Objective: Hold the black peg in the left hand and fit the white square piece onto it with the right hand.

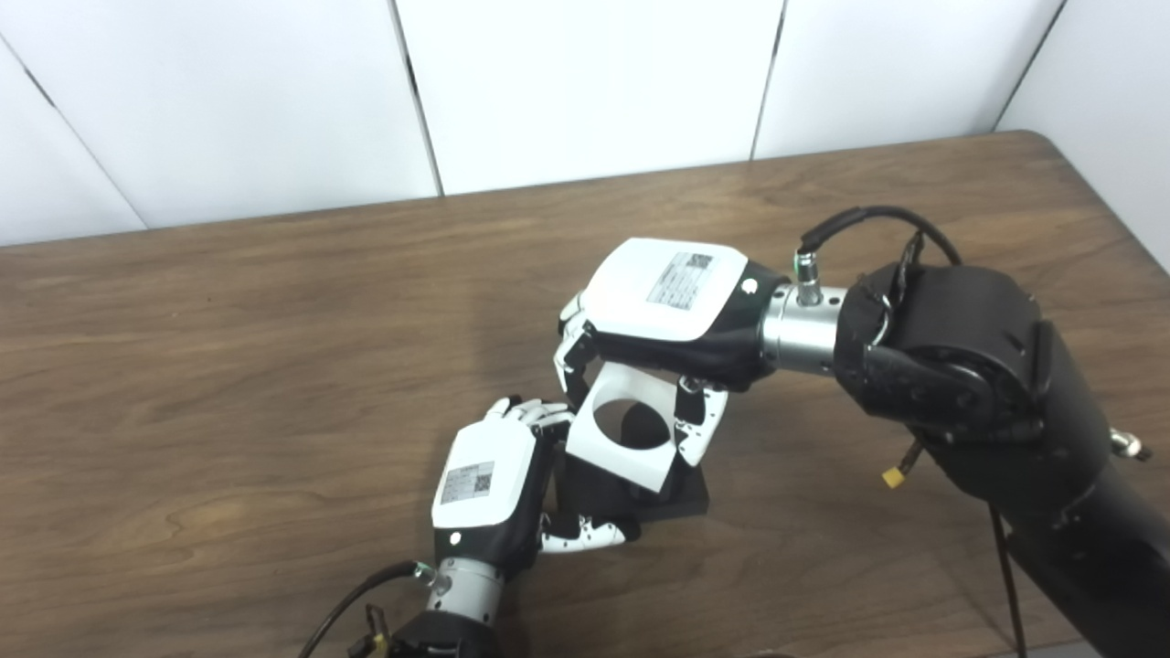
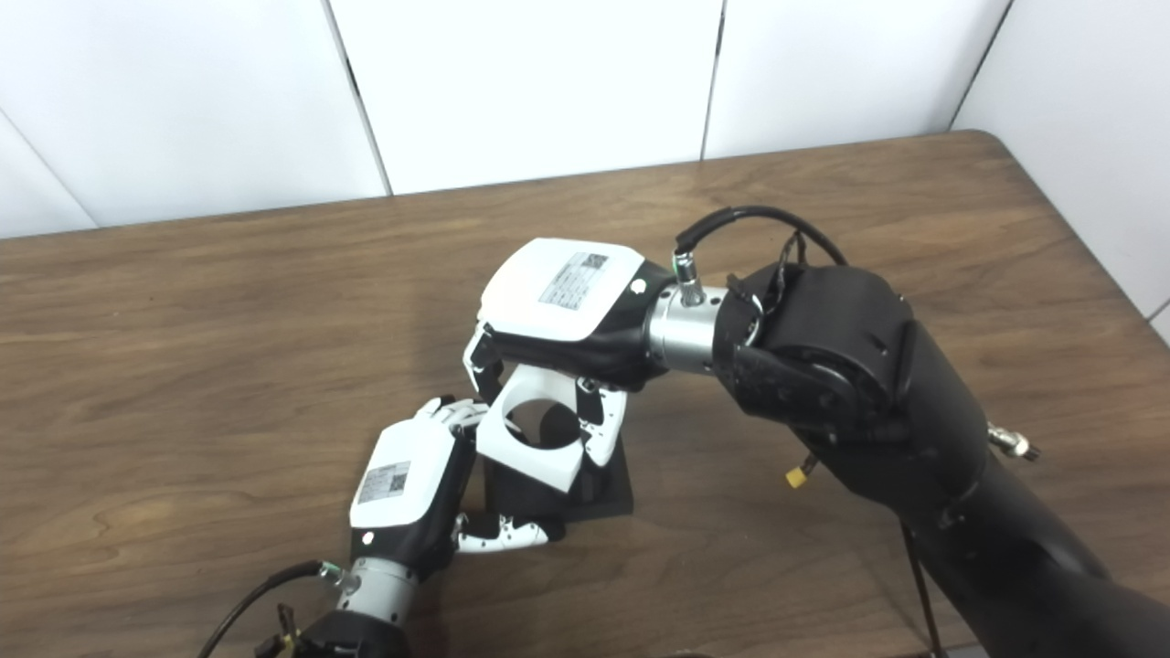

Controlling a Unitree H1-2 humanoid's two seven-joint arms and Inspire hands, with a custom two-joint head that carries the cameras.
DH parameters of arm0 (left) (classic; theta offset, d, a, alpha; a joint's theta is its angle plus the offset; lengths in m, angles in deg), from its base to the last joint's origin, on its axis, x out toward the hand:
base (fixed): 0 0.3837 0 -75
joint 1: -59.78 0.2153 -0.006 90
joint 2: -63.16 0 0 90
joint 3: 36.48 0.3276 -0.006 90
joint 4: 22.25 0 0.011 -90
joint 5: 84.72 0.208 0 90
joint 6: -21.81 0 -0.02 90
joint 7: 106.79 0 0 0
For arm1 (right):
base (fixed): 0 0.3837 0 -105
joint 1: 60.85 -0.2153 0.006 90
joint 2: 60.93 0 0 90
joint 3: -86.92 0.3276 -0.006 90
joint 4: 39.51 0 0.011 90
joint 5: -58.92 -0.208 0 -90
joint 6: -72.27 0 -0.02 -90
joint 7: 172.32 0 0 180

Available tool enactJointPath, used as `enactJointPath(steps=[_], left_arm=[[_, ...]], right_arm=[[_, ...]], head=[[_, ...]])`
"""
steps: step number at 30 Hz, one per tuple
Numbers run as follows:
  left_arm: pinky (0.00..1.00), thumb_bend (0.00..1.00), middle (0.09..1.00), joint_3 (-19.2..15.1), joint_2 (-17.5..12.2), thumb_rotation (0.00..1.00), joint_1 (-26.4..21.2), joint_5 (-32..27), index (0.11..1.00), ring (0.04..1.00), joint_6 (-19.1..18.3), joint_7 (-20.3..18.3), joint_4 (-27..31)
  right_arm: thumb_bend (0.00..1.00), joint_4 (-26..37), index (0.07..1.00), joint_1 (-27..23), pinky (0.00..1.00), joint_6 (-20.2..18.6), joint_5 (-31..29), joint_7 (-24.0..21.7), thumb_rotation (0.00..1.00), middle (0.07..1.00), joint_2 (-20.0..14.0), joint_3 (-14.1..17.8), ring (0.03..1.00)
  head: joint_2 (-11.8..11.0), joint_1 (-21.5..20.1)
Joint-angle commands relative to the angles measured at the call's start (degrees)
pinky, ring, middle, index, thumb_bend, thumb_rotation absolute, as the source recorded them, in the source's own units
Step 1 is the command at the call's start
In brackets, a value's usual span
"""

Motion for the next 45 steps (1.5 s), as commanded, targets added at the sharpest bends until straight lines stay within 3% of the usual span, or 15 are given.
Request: enactJointPath(steps=[1,19,45], left_arm=[[0.92,0.51,0.775,1.2,0.5,0.05,0.1,1.4,0.489,0.842,-0.1,-1.8,-1.6],[0.93,0.51,0.776,1.4,0.7,0.05,-0.1,1.8,0.489,0.844,-0.5,-2.5,-1.1],[0.93,0.51,0.778,1.0,0.8,0.05,0.0,2.1,0.489,0.848,-0.4,-3.2,-0.6]], right_arm=[[0.52,0.6,0.484,-2.0,0.77,0.0,0.5,0.5,0.12,0.699,0.3,0.6,0.826],[0.52,0.3,0.483,-2.3,0.77,1.7,1.7,-2.4,0.13,0.696,-1.3,-1.0,0.818],[0.52,-2.5,0.485,1.3,0.77,4.7,2.7,1.1,0.13,0.694,-2.1,-0.4,0.812]], head=[[0.1,0.0],[0.6,0.0],[1.2,0.1]])
